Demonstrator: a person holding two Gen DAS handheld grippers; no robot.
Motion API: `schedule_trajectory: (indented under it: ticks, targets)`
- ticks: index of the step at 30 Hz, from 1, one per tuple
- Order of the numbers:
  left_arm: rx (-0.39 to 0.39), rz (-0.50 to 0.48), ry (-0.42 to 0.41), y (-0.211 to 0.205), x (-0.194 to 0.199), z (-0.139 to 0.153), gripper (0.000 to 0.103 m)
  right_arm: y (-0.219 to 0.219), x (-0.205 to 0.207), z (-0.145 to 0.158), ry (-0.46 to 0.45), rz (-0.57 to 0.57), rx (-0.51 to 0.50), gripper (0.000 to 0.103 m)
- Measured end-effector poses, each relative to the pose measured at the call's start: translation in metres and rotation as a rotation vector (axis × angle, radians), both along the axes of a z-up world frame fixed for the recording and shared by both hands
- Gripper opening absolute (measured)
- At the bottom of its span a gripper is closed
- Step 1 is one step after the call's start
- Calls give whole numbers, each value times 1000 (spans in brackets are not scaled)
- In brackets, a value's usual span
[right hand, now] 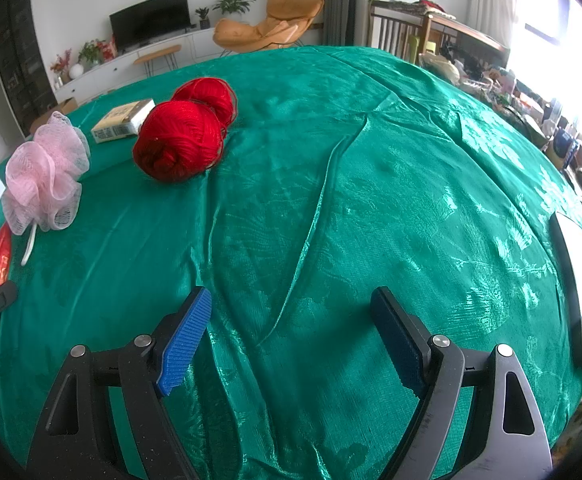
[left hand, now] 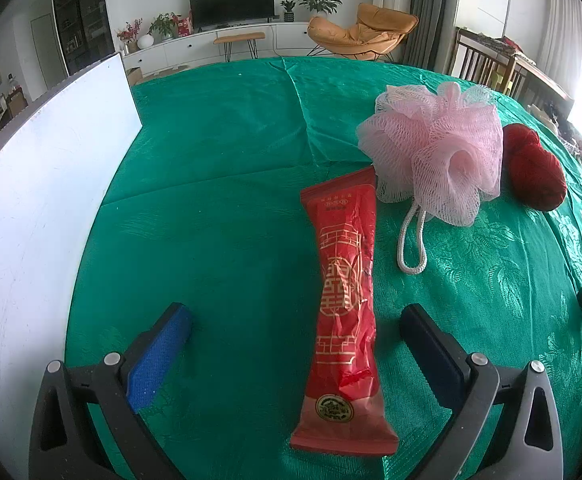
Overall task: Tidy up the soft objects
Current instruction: 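Grasp the red yarn ball with the right gripper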
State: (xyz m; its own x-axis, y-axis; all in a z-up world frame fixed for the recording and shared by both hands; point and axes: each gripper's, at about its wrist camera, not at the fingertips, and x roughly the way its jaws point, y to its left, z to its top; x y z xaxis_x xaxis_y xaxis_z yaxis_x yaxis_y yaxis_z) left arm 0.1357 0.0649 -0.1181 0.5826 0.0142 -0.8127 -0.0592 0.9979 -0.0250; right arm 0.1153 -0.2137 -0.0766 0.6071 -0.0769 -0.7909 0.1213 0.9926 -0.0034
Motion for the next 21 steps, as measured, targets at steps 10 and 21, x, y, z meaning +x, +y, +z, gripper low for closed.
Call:
schedule_trajectory:
  ticks: [10, 21]
  targets:
    - [1, 0, 0, -1, 1, 1, 103, 0, 0, 0, 2, 10, 11, 87]
    - [1, 0, 0, -2, 1, 1, 103, 7, 81, 53, 102, 92, 283, 91]
